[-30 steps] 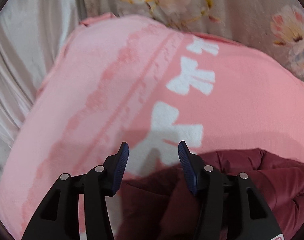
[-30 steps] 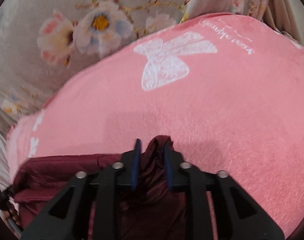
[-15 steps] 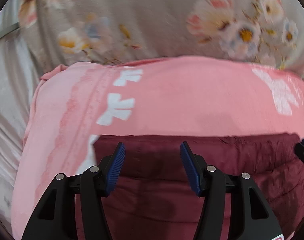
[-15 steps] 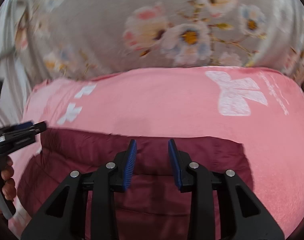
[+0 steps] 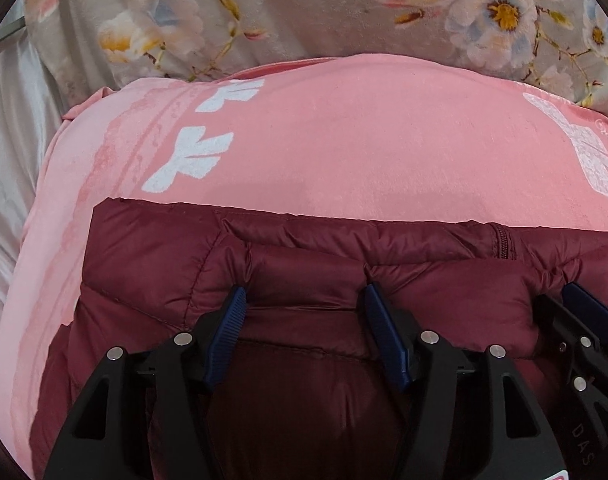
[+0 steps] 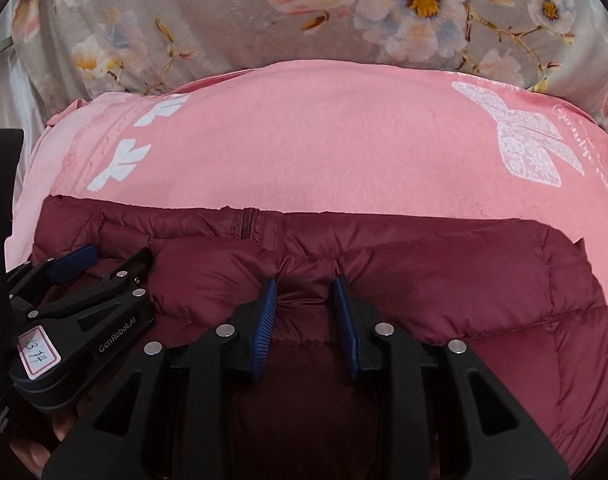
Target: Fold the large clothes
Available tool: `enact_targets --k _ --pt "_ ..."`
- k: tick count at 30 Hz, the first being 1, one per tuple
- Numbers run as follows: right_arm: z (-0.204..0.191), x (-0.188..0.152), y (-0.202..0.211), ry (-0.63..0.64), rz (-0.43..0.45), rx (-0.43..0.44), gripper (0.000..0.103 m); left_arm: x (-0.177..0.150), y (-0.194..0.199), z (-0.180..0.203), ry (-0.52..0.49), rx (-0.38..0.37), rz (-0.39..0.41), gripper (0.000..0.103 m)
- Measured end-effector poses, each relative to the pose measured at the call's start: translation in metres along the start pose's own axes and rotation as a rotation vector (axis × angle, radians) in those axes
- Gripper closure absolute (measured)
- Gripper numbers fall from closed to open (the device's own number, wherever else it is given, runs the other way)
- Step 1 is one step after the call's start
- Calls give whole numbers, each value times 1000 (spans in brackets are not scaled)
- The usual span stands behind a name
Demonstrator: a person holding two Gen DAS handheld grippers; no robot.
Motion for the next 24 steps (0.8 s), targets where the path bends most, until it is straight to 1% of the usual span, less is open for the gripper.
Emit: enact_targets --k 4,9,18,24 --pt "-5 -2 -4 40 -4 -51 74 -1 0 1 8 0 15 41" --pt "-6 -3 -8 63 -15 -78 74 -1 -2 1 3 7 17 40" --pt "-6 -3 -9 60 -14 -77 74 -1 -3 3 -13 34 26 39" --pt "-3 -2 -10 34 -5 -48 74 -1 -3 3 -17 37 25 38"
Point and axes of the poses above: each gripper's, at about its wrist camera, not at the fingertips, and y roughly against the way its jaws point, z to its right, x to its top, the point moved 9 cm from there along -y, roughly the way its jaws point, and after that the axes turned 15 degrees about y, right-handed, at the moved point
